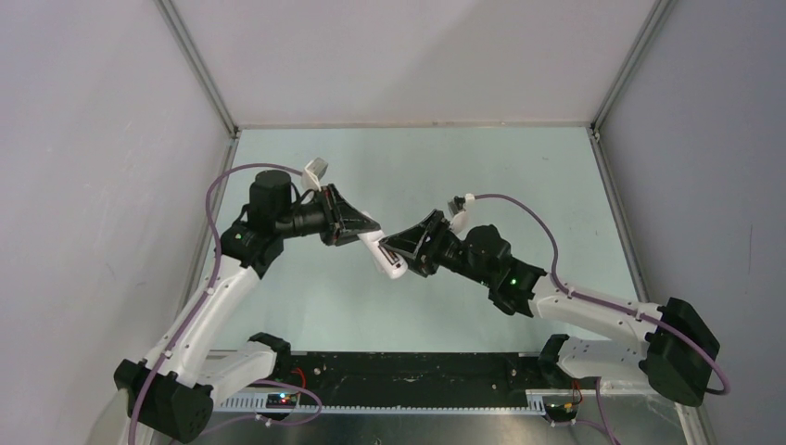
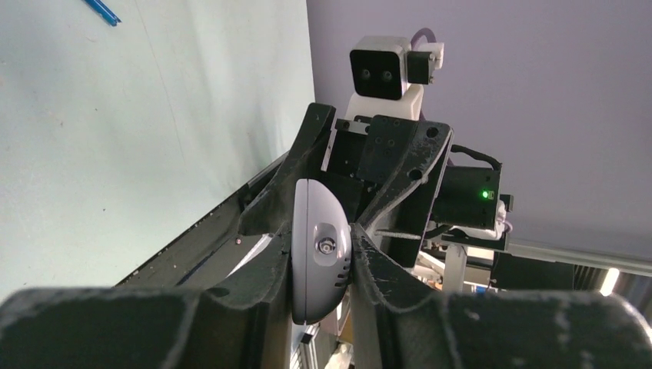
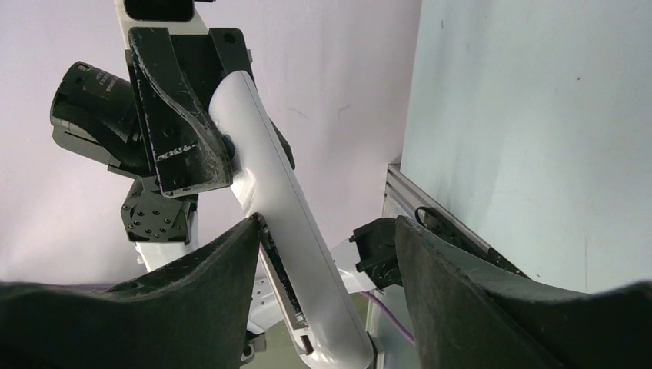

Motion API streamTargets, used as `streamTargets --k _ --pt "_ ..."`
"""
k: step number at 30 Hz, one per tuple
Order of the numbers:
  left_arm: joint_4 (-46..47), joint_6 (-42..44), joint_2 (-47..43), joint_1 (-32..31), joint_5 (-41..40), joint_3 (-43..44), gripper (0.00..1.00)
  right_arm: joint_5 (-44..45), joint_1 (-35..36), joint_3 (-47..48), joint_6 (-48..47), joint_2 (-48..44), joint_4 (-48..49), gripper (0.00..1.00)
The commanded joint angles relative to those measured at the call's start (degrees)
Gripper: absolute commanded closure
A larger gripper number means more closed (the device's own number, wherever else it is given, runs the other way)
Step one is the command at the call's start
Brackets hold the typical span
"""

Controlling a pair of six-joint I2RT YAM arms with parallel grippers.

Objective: Load the batteries into the remote control
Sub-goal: Load the battery into the remote control.

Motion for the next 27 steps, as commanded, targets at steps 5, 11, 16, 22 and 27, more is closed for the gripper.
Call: streamTargets --k 5,11,16,22,27 --pt "2.4 -2.5 -2.1 -1.1 6.6 3.5 1.00 4.6 -0.9 -2.8 -3.4 -1.6 -3.2 0.31" --pt "2.4 -2.4 -2.5 -1.1 6.2 3.4 1.00 4.6 -0.7 -2.9 -4.4 -1.7 -3.6 0.30" --pt "2.5 -0.5 -3.0 -1.1 5.6 2.2 1.00 4.6 -1.2 -2.9 -3.3 -4.0 -3.4 0.20" --pt "2.5 5.8 -3.4 -1.1 4.9 0.0 1.00 2.3 -3.8 -2.8 -2.9 -8.9 -3.1 0.05" --pt "2.4 11.8 -3.0 -1.2 6.9 0.0 1.00 -1.4 -4.7 -2.8 -10.1 -11.5 -3.3 0.04"
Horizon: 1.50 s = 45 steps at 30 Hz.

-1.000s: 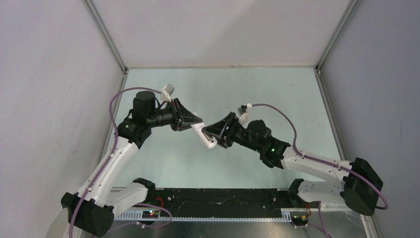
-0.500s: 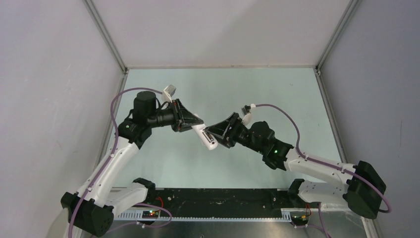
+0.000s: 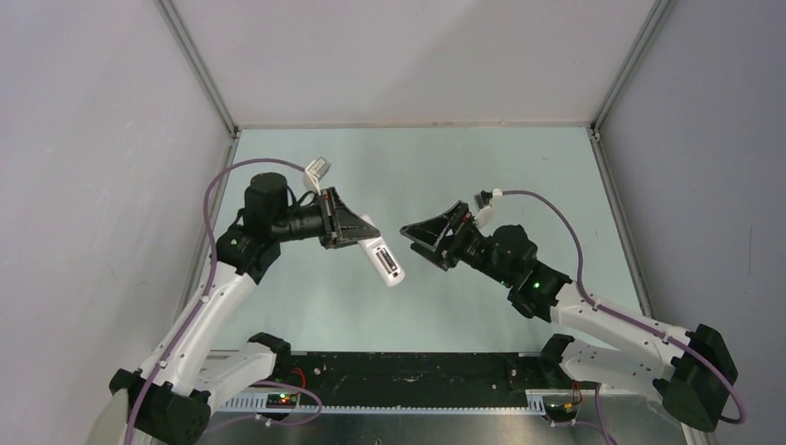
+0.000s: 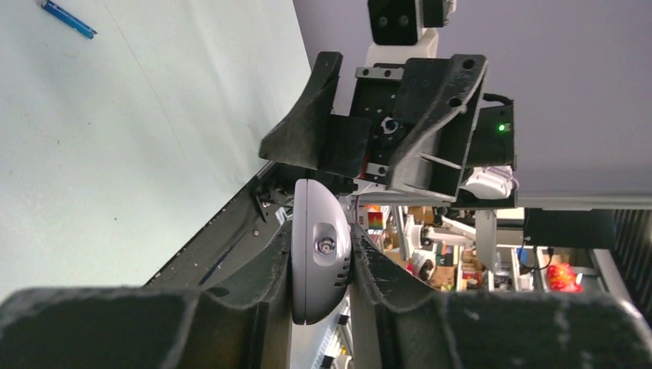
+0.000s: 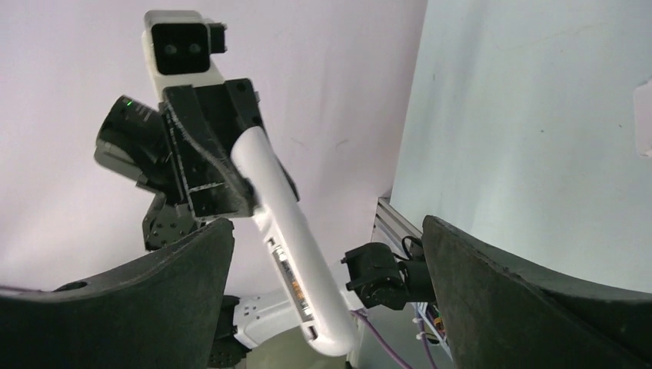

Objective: Load the batteries into the remote control
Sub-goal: Load the battery into the remote control, then adjust the remote control.

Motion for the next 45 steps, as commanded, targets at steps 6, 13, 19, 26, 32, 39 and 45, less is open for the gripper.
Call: streamTargets --k 6,13,19,26,32,39,45 --pt "1.9 14.5 -1.9 -0.4 7.1 1.8 1.00 -15.0 0.0 2.7 -22.2 -2.8 -0.3 0.04" --pt "1.9 19.2 -3.6 -0.4 10.1 2.5 1.00 -23.0 3.7 8.5 -34.8 0.9 -4.8 0.05" --pt "1.9 19.5 -4.9 -0.4 11.4 2.8 1.00 -26.8 6.3 10.2 -35.7 6.0 0.5 0.08" --pt "1.9 19.6 -5.5 -0.5 13.3 4.1 1.00 -27.3 8.4 11.6 -35.9 8.5 1.2 0.17" --pt "1.9 19.8 -5.8 -0.5 13.9 3.8 1.00 -28.0 8.5 12.0 -36.4 8.8 1.0 0.45" --pt "1.9 20.1 -6.3 -0.5 13.9 3.4 0.91 -30.1 7.8 12.4 -36.0 9.3 1.1 0.71" --pt "2.0 20.6 -6.8 -0.5 12.8 3.2 0.52 -32.0 6.8 13.4 -38.0 9.0 -2.9 0.87"
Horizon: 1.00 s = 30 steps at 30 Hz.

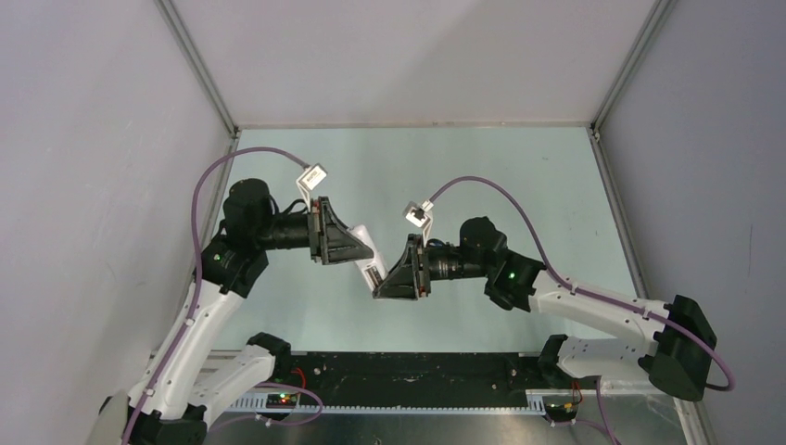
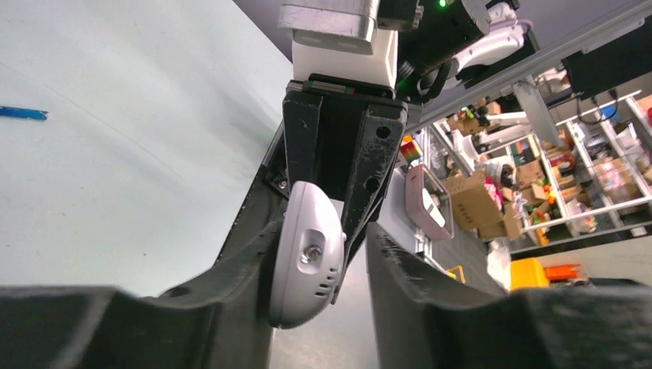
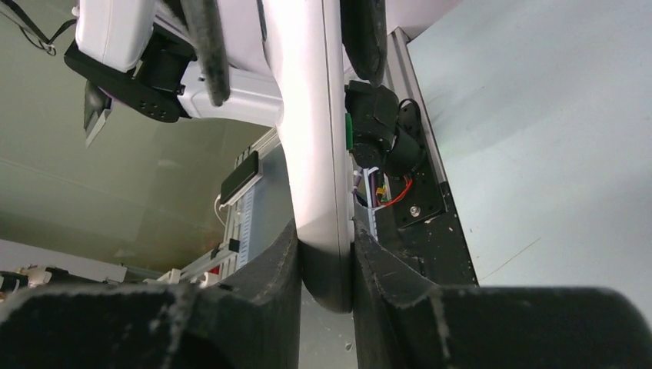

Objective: Load the batteries into the remote control
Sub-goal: Adjust the remote control.

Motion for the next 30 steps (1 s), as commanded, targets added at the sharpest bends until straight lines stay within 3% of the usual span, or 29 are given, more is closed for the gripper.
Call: streamTargets --k 1,7,16,30 --pt "1.2 1.4 -1.0 -0.3 -0.2 1.7 0.48 -1.5 -0.9 3.6 -3.4 -0.9 -3.4 0.89" --pt "1.2 4.7 -1.2 -0.3 -0.5 1.7 0.36 -8.7 -3.4 6.8 -10.1 -3.4 -14.3 0.91" --pt "1.2 6.3 0.3 -1.7 3.7 -0.8 0.34 -14.6 -4.8 16.2 -23.7 -3.0 -39.3 0.97" --pt "1.2 7.5 -1.2 -8.2 7.2 -5.2 0.42 -14.6 -4.9 20.3 -27.8 2.0 -47.0 1.00"
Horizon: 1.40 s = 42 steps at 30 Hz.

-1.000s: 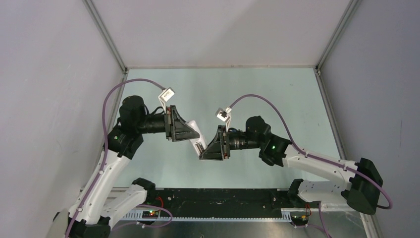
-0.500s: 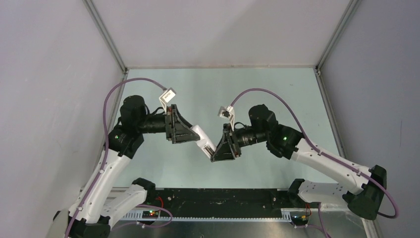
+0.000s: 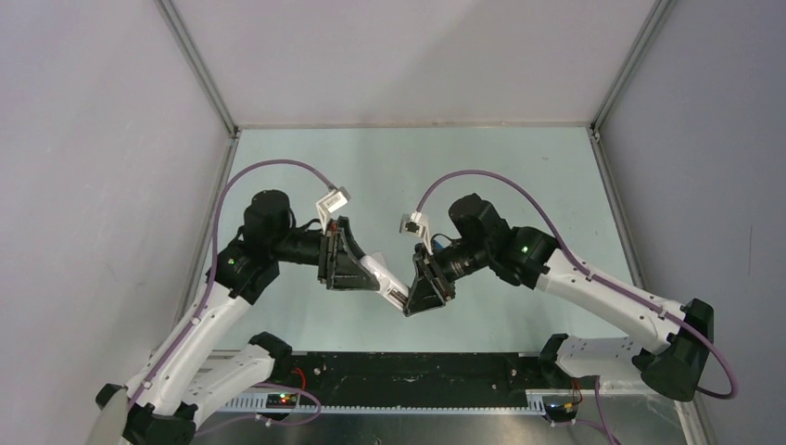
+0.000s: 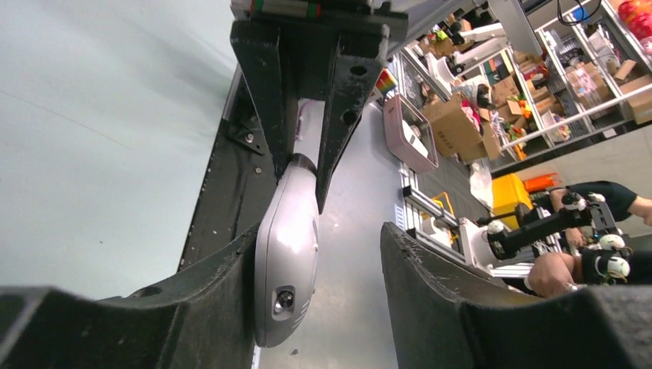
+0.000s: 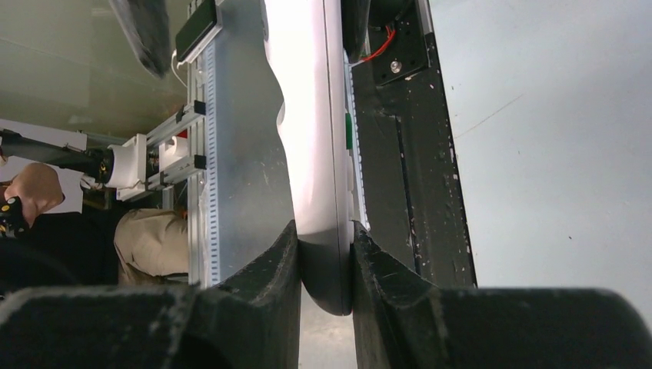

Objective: Load the batteries into the remote control
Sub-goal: Adjust the remote control.

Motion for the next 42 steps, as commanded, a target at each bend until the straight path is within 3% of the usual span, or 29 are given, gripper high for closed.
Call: streamTargets --k 1,10,12,17,19,20,21,22,24,26,32,39,42 --pt "0.7 1.6 -0.6 -1.8 1.8 -1.4 0.42 -1.4 0.0 4.4 -2.6 0.9 -2.4 1.00" --pt "0.7 1.3 1.3 -3.8 -0.6 -2.0 0.48 -1.3 -0.1 5.5 -4.2 2.0 -4.7 1.00" --pt "0.7 1.4 2.0 -4.3 -0.8 -1.9 0.55 -0.9 -0.1 5.6 -4.3 2.2 -5.2 1.00" --pt "0.7 1.5 2.7 -4.9 -1.1 -2.0 0.91 0.1 -0.6 5.6 -2.8 2.1 -4.8 1.00" --pt "0.7 1.6 2.7 -4.9 -1.6 -2.0 0.99 0.4 -1.4 5.6 -1.7 1.6 -4.3 1.00" --pt "0.7 1.8 2.6 -4.9 -2.2 -1.7 0.99 0.6 -1.9 5.5 -0.8 1.4 -3.7 0.97" --pt "0.7 2.0 2.5 -4.9 -2.7 -1.5 1.00 0.6 -2.2 5.5 -0.3 0.9 -3.4 0.86" --pt "0.7 2.4 2.0 -4.9 -4.6 -0.6 1.00 0.7 -2.6 5.5 0.4 0.5 -2.6 0.58" --pt "0.7 2.4 0.9 -4.9 -8.0 0.9 1.00 4.1 -2.9 5.4 1.2 -1.7 -1.2 0.17" --pt "0.7 2.3 0.1 -4.9 -11.5 2.7 1.00 8.1 -3.0 4.7 1.6 -4.6 0.3 0.03" --pt "0.8 1.1 -2.0 -4.9 -22.2 7.7 1.00 21.7 -5.5 2.9 11.9 -12.1 6.9 0.01" --pt "7.1 1.5 -6.9 -6.3 -36.2 6.5 1.00 47.7 -4.2 -7.5 52.0 -19.0 18.6 0.01" --pt "13.1 2.6 -8.0 -8.2 -39.1 4.4 1.00 56.5 -1.5 -9.6 63.3 -18.4 22.1 0.01"
